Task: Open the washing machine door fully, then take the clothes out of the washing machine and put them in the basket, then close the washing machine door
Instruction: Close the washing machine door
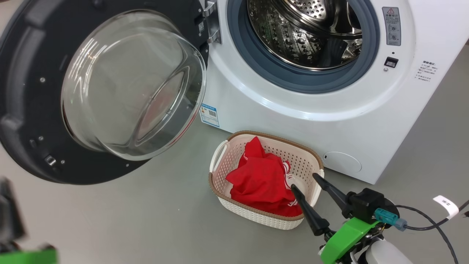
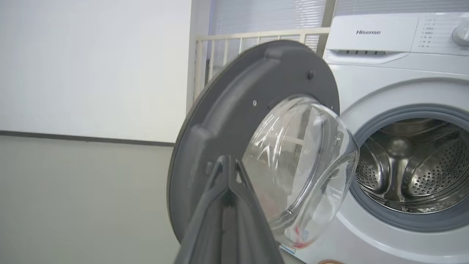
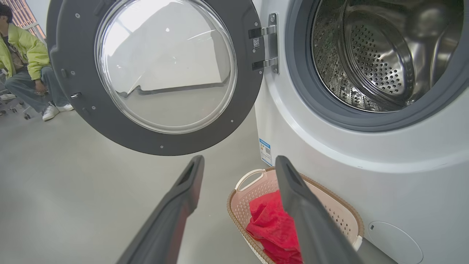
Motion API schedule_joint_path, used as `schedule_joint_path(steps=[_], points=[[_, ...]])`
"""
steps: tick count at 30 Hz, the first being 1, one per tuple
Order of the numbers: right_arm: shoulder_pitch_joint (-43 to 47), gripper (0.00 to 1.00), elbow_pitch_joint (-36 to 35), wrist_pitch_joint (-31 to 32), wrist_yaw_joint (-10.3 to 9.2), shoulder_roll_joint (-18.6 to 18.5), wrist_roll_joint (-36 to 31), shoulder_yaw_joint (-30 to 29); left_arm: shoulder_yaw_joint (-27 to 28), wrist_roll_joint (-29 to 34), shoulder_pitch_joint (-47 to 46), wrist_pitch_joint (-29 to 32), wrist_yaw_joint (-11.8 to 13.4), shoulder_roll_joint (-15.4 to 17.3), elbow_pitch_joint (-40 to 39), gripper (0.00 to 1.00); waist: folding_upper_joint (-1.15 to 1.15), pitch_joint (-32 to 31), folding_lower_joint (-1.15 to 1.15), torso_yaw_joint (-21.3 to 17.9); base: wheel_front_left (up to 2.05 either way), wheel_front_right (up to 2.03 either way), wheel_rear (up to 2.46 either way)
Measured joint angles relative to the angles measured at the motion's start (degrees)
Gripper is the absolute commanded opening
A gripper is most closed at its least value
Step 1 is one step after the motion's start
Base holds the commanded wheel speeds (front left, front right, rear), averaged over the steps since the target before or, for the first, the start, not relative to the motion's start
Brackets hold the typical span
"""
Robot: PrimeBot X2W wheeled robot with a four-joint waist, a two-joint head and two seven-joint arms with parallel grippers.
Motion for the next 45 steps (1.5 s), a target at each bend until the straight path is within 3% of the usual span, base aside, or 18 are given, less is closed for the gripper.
schedule_joint_path(steps=[4,7,11,18,25,33,45], points=[[0.19,1.0,-0.48,0.0,0.0,-0.18,-0.04,-1.23,3.27,-0.79,-8.49,-0.15,-1.14,7.22,-1.24,0.0,0.0,0.33,0.0,-0.1,0.0,0.0,0.0],[0.48,1.0,-0.77,0.0,0.0,-0.2,-0.11,-2.27,4.14,-4.76,-14.91,-0.15,-1.22,11.59,2.36,0.0,0.0,0.49,0.0,-0.19,0.0,0.0,0.0],[1.41,1.0,-1.37,0.0,0.0,-0.13,-0.63,-3.12,5.77,-14.95,-24.57,2.55,-1.59,15.85,10.96,0.0,0.0,0.89,0.0,-0.24,0.0,0.0,0.0],[1.7,1.0,-1.96,0.0,0.0,-0.24,-1.22,-4.07,7.7,-31.78,-39.04,15.14,-1.6,22.59,30.52,0.0,0.0,2.49,0.0,-0.71,0.0,0.0,0.0],[1.53,1.0,-2.2,0.0,0.0,-0.89,-1.71,-4.17,5.76,-40.38,-47.1,28.93,-1.6,25.82,43.22,0.0,0.0,4.6,0.0,-1.17,0.0,0.0,0.0],[0.0,1.0,-2.32,0.0,0.0,-2.22,-2.12,-4.02,1.58,-46.53,-49.6,42.57,-1.6,26.83,48.11,0.0,0.0,7.33,0.0,-1.9,0.0,0.0,0.0],[-0.82,1.0,-2.34,0.0,0.0,-2.37,-2.22,-4.28,-1.92,-49.22,-49.46,49.93,-1.6,27.98,47.92,0.0,0.0,9.58,0.0,-3.58,0.0,0.0,0.0]])
